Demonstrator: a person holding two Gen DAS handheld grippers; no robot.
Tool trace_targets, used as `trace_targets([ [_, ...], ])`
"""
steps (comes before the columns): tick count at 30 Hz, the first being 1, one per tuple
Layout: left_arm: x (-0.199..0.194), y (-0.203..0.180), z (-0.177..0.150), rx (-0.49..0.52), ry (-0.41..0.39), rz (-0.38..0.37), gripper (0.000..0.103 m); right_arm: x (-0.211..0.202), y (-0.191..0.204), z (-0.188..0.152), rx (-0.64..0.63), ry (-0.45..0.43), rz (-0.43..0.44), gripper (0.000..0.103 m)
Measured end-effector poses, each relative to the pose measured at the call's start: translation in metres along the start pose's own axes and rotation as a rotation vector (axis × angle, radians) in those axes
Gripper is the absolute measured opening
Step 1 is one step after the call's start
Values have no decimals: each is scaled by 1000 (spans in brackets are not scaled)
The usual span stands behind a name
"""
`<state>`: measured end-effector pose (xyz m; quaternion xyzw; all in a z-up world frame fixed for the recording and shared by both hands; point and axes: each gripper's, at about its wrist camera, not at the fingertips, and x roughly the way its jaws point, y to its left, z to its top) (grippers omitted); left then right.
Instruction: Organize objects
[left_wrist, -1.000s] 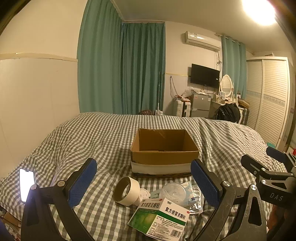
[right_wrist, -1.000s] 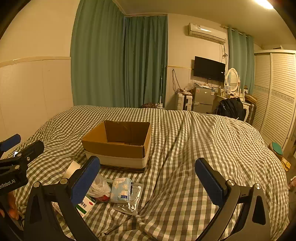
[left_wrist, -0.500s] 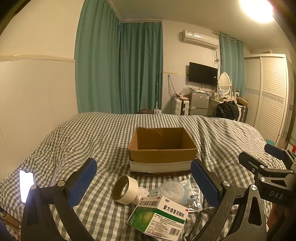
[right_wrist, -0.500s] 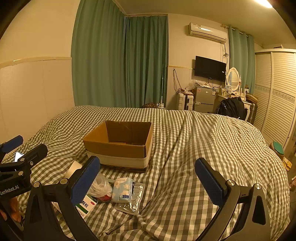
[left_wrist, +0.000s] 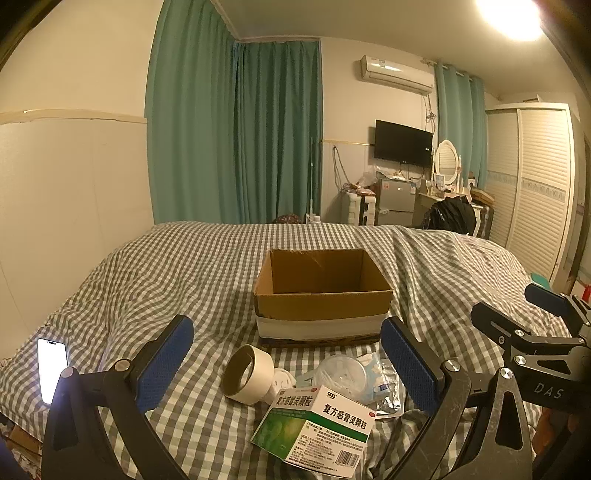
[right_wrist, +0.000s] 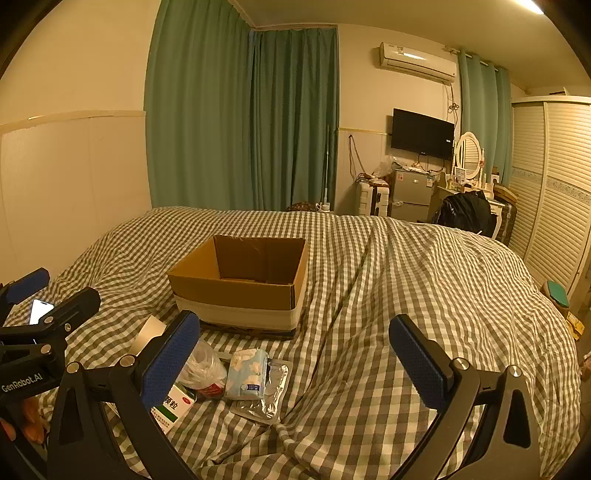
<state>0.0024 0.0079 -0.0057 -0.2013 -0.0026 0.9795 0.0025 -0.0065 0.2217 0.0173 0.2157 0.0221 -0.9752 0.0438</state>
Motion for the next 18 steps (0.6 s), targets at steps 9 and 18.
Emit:
trace_targets([
  [9, 1, 0, -1, 3, 4, 1, 103, 0, 0, -1, -1, 0, -1, 103],
  [18, -1, -4, -1, 18, 1, 4, 103, 0, -1, -3, 1, 2, -2, 103],
])
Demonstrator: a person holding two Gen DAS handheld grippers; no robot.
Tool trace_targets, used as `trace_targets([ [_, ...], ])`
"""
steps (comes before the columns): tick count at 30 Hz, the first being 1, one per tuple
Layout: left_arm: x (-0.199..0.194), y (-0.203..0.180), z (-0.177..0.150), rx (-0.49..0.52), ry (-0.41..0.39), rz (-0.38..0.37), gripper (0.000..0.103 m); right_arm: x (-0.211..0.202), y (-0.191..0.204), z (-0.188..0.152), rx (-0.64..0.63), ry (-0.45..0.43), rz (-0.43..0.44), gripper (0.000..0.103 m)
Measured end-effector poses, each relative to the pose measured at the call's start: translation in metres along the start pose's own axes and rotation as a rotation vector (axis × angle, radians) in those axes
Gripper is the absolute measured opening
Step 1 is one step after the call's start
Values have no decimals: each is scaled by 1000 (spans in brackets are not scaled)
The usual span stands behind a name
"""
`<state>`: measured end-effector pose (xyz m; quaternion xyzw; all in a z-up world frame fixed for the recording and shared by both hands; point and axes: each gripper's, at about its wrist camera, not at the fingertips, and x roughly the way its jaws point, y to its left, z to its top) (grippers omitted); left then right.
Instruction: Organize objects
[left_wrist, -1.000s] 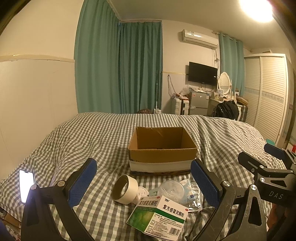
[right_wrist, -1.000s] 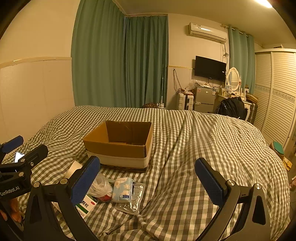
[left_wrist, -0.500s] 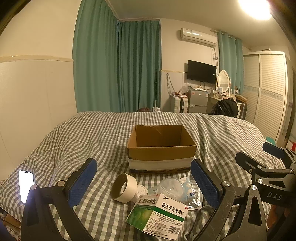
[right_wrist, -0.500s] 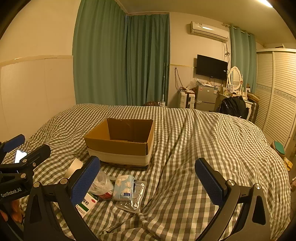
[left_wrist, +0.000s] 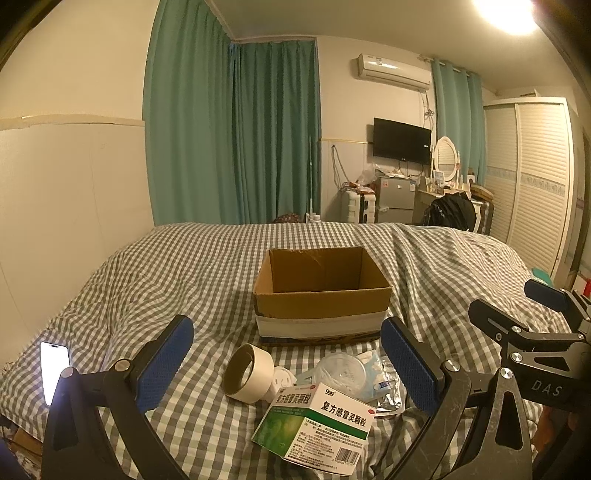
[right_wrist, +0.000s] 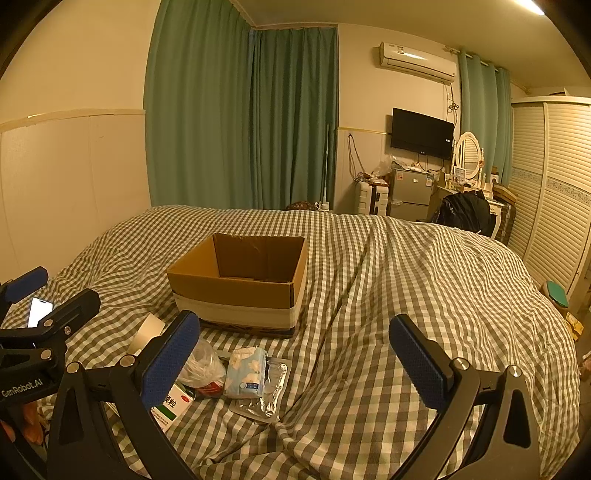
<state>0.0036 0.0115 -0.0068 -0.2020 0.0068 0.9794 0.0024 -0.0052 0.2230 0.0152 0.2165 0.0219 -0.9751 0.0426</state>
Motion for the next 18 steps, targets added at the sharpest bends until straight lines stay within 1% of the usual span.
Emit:
trace_targets([
  [11, -4, -3, 3, 15, 0, -3, 103, -1, -1, 1, -2, -3, -1, 103],
  [15, -9, -7, 5, 31, -9, -1, 103, -7, -3, 5, -4, -14, -1, 103],
  [18, -8, -10, 3, 41, 2, -6, 103, -11, -3, 8, -9, -26, -6, 103],
])
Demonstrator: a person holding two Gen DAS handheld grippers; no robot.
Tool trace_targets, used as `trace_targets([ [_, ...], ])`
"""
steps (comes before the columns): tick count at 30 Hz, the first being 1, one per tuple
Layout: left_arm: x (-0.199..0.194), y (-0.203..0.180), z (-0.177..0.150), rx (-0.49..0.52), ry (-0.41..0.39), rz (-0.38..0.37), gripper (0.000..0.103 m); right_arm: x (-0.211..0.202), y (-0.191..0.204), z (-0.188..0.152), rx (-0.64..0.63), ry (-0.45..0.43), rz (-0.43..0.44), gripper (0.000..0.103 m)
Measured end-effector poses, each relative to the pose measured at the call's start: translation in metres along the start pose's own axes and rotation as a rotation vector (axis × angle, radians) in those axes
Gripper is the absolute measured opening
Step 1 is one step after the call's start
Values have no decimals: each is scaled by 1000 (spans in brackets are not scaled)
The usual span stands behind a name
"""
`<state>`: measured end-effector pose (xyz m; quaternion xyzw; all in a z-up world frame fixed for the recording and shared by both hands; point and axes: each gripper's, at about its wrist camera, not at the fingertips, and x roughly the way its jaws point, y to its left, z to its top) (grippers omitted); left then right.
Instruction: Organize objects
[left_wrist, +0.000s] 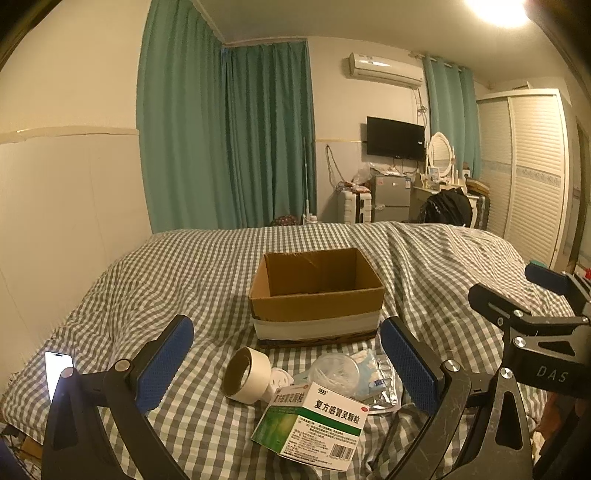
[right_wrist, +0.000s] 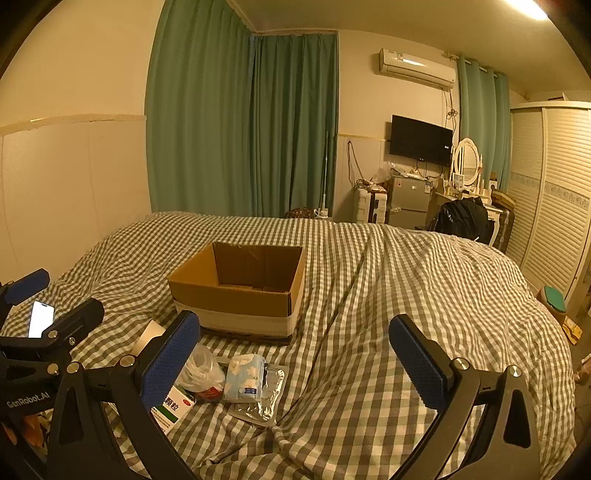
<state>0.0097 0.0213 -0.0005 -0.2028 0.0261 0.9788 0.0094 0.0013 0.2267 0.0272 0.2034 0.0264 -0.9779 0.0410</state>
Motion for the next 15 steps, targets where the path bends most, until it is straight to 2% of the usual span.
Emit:
trace_targets([
  [4, 12, -3, -10, 24, 48, 5, 103, 2, -1, 0, -6, 18, -5, 103],
  [8, 35, -10, -29, 62, 149, 6, 103, 10, -2, -4, -6, 56, -2, 103],
  [11, 50, -17, -43, 90, 227, -4, 103, 18, -2, -10, -8, 88, -3, 103],
  [15, 60, -26, -55, 124, 281, -40, 103, 30, -3, -19, -9, 131, -10, 103],
])
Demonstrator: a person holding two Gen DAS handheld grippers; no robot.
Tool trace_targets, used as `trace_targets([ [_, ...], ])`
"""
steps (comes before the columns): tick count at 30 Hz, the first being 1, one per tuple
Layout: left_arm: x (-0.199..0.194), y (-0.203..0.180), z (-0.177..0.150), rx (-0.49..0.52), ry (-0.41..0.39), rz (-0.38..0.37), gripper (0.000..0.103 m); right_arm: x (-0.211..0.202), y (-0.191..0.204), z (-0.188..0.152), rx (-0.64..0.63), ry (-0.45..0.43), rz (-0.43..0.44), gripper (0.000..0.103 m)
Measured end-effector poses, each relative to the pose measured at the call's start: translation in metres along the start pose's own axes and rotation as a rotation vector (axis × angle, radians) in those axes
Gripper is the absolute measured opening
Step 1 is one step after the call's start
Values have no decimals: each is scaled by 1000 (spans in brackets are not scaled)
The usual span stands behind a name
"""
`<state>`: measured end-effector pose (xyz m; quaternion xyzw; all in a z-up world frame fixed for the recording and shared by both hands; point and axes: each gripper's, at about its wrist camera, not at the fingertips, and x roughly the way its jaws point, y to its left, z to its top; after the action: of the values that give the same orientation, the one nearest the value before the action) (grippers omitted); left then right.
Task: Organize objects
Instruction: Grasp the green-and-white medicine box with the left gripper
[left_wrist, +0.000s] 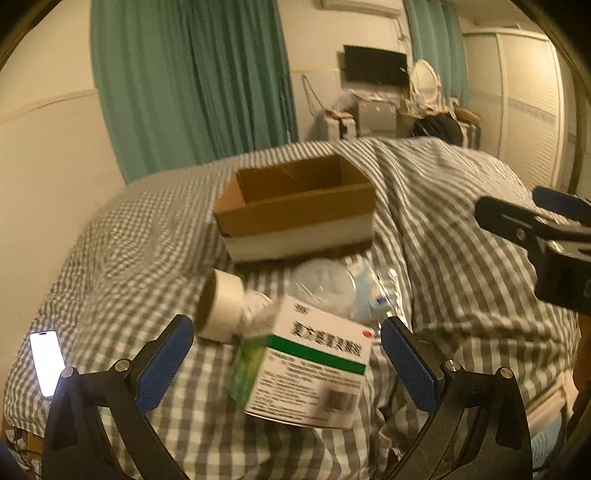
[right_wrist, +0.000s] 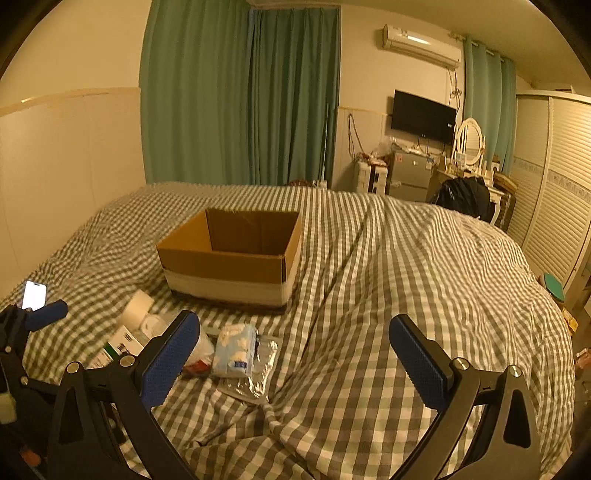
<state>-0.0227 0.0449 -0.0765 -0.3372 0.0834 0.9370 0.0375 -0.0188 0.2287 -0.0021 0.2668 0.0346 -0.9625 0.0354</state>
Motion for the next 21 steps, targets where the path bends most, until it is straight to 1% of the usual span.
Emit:
trace_targets([
  [2, 7, -5, -5, 20, 31, -19, 103, 6, -2, -3, 5, 18, -4, 103],
  [7, 23, -11, -14, 44, 115, -38, 103, 19, -7, -12, 27, 67, -1, 103],
  [13, 41, -6, -19, 23, 198, -50, 103, 24, -5, -16, 20, 87, 0, 103],
  [15, 44, -1, -20, 8, 202, -53, 103, 26, -4, -17, 20, 92, 1, 103],
  [16, 44, 3, -21, -5, 203, -66, 99, 28, -4, -18, 20, 94, 1, 103],
  [18, 44, 8, -22, -31, 197, -83, 97, 29, -2, -19, 18, 98, 2, 103],
  [21, 36, 12, -19, -43, 155, -88, 95, 30, -1, -19, 14, 99, 2, 103],
])
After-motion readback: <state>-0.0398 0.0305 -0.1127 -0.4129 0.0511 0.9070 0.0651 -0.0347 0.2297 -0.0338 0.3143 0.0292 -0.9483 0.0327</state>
